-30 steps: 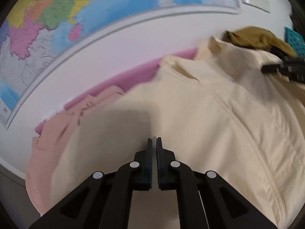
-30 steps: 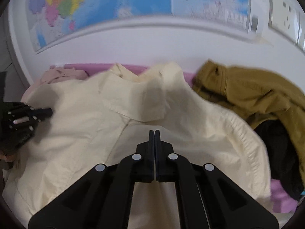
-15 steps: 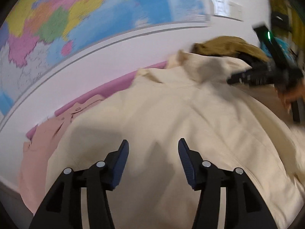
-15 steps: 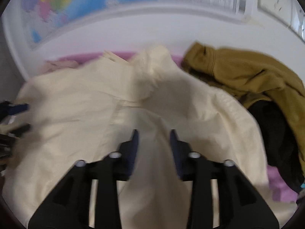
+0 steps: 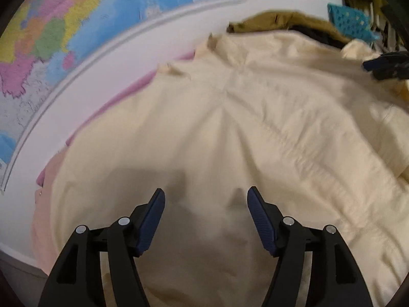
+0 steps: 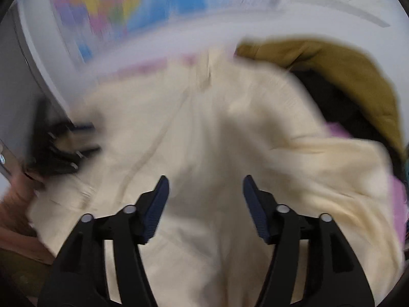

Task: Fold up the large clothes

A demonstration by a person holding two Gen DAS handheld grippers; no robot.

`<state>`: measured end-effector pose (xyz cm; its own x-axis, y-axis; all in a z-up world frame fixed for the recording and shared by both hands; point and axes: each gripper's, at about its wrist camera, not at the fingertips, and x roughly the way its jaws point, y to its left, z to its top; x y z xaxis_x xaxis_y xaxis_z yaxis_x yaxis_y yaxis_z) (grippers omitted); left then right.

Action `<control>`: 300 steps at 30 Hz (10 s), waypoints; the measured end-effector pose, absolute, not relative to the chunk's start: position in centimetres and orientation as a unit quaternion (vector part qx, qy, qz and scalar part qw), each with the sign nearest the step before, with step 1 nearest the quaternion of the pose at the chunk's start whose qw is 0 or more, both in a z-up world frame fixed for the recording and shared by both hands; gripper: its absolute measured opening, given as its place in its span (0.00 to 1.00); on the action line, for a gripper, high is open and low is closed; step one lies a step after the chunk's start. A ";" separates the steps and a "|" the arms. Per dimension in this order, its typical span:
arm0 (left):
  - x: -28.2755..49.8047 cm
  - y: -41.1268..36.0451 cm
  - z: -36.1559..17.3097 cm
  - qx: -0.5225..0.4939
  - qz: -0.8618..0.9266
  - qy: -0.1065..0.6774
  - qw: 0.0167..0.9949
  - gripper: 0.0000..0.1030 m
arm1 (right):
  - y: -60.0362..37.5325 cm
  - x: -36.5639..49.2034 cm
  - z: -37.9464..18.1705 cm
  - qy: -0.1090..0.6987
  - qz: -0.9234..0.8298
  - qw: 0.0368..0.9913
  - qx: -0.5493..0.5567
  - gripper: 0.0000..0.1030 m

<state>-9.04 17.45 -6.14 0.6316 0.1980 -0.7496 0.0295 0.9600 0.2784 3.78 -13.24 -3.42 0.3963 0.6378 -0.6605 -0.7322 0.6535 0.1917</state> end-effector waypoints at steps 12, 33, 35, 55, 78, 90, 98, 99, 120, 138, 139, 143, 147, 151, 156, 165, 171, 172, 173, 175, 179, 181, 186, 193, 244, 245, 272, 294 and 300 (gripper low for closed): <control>-8.2 13.8 -0.8 0.080 -0.007 0.358 0.930 0.66 | -33.3 3.8 -7.8 0.418 0.220 0.880 0.052 0.79; -0.4 6.1 -1.8 0.065 -0.097 0.391 0.913 0.66 | -26.8 3.6 10.3 0.352 0.328 0.868 -0.124 0.09; -0.2 6.1 -1.9 0.055 -0.109 0.393 0.911 0.66 | -23.6 2.4 11.0 0.352 0.350 0.852 -0.165 0.09; -6.6 15.7 -2.2 -0.061 -0.079 0.370 0.924 0.66 | 2.0 -2.2 11.2 0.350 0.447 0.738 -0.364 0.79; -8.0 9.3 -5.8 -0.084 -0.245 0.494 0.830 0.24 | -20.9 15.8 -8.6 0.488 0.334 0.797 0.128 0.83; -5.1 21.9 -2.7 -0.124 -0.053 0.479 0.867 0.40 | -18.4 16.6 -9.4 0.469 0.408 0.769 0.148 0.56; -4.4 21.3 -4.9 -0.105 -0.065 0.490 0.863 0.32 | -18.5 16.4 -6.5 0.417 0.388 0.815 0.108 0.03; -4.2 21.3 -4.9 -0.109 -0.061 0.486 0.865 0.26 | -18.6 16.4 -6.0 0.410 0.390 0.817 0.112 0.03; -6.8 23.8 -1.2 -0.062 0.040 0.398 0.914 0.69 | -15.4 11.0 -0.9 0.324 0.326 0.888 0.018 0.48; -24.5 32.1 2.6 -0.180 0.156 0.293 0.926 0.78 | 18.5 -6.0 -7.5 0.384 0.677 0.610 -0.149 0.75; -25.1 32.3 2.7 -0.184 0.157 0.290 0.926 0.78 | 19.8 -6.0 -8.1 0.397 0.674 0.606 -0.144 0.77; -26.6 32.7 2.5 -0.193 0.162 0.286 0.925 0.79 | 23.2 -6.0 -9.8 0.429 0.682 0.578 -0.128 0.46; -27.9 33.3 2.7 -0.199 0.163 0.275 0.926 0.79 | 22.4 -5.8 -7.6 0.421 0.706 0.563 -0.083 0.03; -28.9 33.8 3.7 -0.218 0.143 0.248 0.933 0.79 | 17.6 -2.9 -0.3 0.361 0.715 0.598 -0.027 0.03; -28.4 32.7 5.6 -0.209 0.111 0.219 0.947 0.79 | 9.8 1.5 7.3 0.298 0.671 0.679 0.014 0.03; -21.0 27.3 3.5 -0.162 0.036 0.283 0.945 0.80 | -6.1 11.6 9.2 0.291 0.513 0.804 0.075 0.03; -14.1 24.5 -0.7 -0.093 0.069 0.374 0.920 0.80 | -13.0 14.6 2.0 0.358 0.442 0.816 0.101 0.03; -13.0 24.2 -1.3 -0.075 0.085 0.384 0.916 0.80 | -13.6 15.1 0.4 0.373 0.429 0.817 0.100 0.03; -12.0 24.2 -1.7 -0.069 0.096 0.394 0.911 0.80 | -13.4 15.1 -0.8 0.383 0.420 0.817 0.102 0.03; -10.7 24.4 -2.3 -0.061 0.109 0.402 0.907 0.80 | -13.9 15.7 -3.6 0.409 0.403 0.812 0.109 0.03; -7.9 24.1 -3.7 0.002 0.179 0.419 0.890 0.80 | -14.4 14.7 -6.9 0.438 0.386 0.803 0.118 0.04; -6.9 24.1 -4.5 0.025 0.208 0.431 0.878 0.80 | -14.3 14.6 -7.5 0.445 0.384 0.800 0.124 0.04; -5.9 24.4 -4.0 0.039 0.239 0.438 0.866 0.79 | -14.7 13.5 -5.7 0.415 0.397 0.810 0.118 0.04; -8.3 21.5 0.2 -0.003 0.090 0.382 0.920 0.80 | -13.4 13.6 -5.7 0.407 0.389 0.822 0.082 0.04; -17.5 19.4 -4.1 0.061 0.115 0.433 0.892 0.78 | 3.6 -4.6 -10.2 0.383 0.577 0.690 -0.209 0.47; -17.6 19.9 -4.5 0.041 0.117 0.438 0.890 0.78 | 3.5 -4.6 -9.9 0.385 0.579 0.689 -0.204 0.47; -24.3 18.2 -2.7 -0.096 0.074 0.373 0.920 0.84 | -21.5 -3.0 -7.3 0.341 0.425 0.838 0.028 0.54; -27.0 17.2 -6.4 -0.265 -0.071 0.417 0.867 0.93 | -26.5 -3.7 -12.4 0.402 0.454 0.790 0.097 0.81; -26.3 17.5 -6.8 -0.289 -0.090 0.409 0.861 0.93 | -24.8 -3.6 -12.3 0.402 0.484 0.772 0.093 0.80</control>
